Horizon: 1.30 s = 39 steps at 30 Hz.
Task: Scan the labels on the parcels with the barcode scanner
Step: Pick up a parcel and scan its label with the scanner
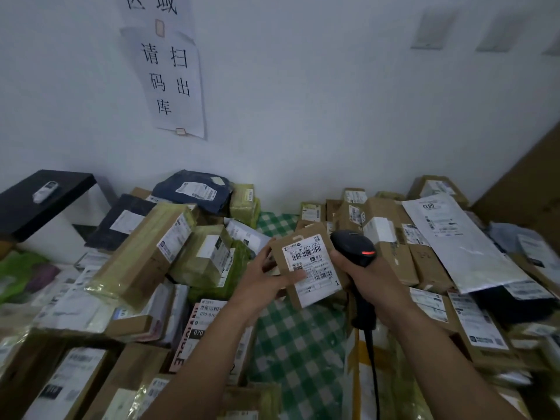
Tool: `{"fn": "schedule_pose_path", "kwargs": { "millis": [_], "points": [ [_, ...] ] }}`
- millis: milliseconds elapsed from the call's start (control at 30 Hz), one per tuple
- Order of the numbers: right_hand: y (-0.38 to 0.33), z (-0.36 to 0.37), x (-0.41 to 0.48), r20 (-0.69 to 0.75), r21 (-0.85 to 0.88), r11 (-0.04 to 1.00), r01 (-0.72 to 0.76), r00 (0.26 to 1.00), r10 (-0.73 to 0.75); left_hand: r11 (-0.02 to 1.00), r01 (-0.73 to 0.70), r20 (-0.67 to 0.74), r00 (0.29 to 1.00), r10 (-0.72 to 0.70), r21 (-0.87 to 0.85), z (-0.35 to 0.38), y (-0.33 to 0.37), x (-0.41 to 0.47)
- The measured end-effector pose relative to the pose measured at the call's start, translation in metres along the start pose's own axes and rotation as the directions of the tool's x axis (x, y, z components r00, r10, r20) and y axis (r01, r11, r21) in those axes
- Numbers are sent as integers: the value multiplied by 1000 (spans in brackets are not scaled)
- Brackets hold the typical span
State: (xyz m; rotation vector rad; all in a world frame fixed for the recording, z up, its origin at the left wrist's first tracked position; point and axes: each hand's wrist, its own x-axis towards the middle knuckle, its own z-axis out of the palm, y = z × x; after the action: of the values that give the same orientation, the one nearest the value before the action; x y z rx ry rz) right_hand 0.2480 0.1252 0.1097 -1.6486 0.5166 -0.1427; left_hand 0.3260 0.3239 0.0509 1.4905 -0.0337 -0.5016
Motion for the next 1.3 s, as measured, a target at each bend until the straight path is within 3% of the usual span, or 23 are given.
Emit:
{"fn": "schedule_pose_path", "kwargs": {
  "millis": [133, 300, 500, 1100, 1200, 1300],
  "points": [
    [0, 5, -5, 8, -128, 991, 27, 1000, -26, 991, -40, -98, 994, 53, 129, -4, 4, 8],
    [-4, 15, -14, 208, -196, 981, -7, 977, 48, 942, -70, -200, 969, 142, 330, -10, 1, 24],
    [-3, 25, -24, 308, -243, 969, -47, 943, 123, 925, -85, -219, 960, 176, 369, -14, -5, 33],
    [10, 28, -16, 325, -233, 962, -145, 920, 217, 889, -36, -258, 951, 171, 457, -31, -37, 50],
    [12, 26, -9, 300, -205, 966, -155, 930, 213, 896, -3, -225, 967, 115, 444, -29, -42, 48],
    [17, 23, 0, 238, -163, 971, -173, 948, 209, 879, 55, -105, 994, -6, 474, -20, -57, 41]
  ]
}}
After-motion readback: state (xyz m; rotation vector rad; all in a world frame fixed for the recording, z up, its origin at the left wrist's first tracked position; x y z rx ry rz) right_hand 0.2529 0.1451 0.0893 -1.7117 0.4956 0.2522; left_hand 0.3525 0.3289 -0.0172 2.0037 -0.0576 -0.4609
